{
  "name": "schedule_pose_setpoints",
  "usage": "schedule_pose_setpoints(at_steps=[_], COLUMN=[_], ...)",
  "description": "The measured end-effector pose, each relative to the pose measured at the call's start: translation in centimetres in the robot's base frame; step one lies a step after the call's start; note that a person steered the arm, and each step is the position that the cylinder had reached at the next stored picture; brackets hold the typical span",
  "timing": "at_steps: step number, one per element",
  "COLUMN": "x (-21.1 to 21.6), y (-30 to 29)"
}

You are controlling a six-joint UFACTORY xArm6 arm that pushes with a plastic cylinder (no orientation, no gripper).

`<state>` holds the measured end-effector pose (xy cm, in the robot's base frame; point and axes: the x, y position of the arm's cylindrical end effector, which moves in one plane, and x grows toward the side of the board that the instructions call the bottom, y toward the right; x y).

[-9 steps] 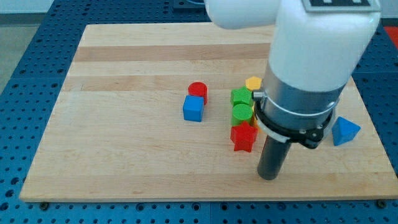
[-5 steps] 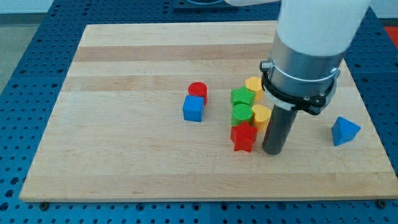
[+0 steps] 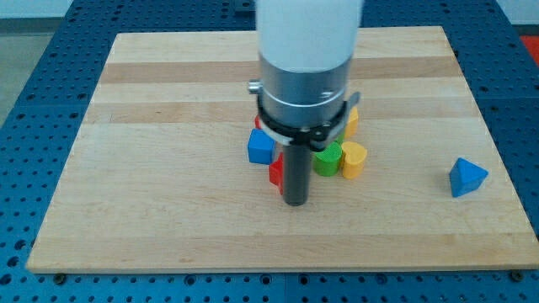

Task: Slide the red star to the bottom right of the blue cube

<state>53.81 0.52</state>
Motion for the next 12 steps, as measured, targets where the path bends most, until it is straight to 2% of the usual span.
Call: schedule_pose_setpoints(at_steps=[2, 3, 4, 5, 6, 8, 9, 11, 12], x=[-3.5, -3.6, -1.4, 3.8, 5.6, 5.6, 4.6, -7.2, -9.2], y=[-4.0, -4.0, -2.6, 1.0, 10.0, 29.8, 33.9, 33.3, 31.9])
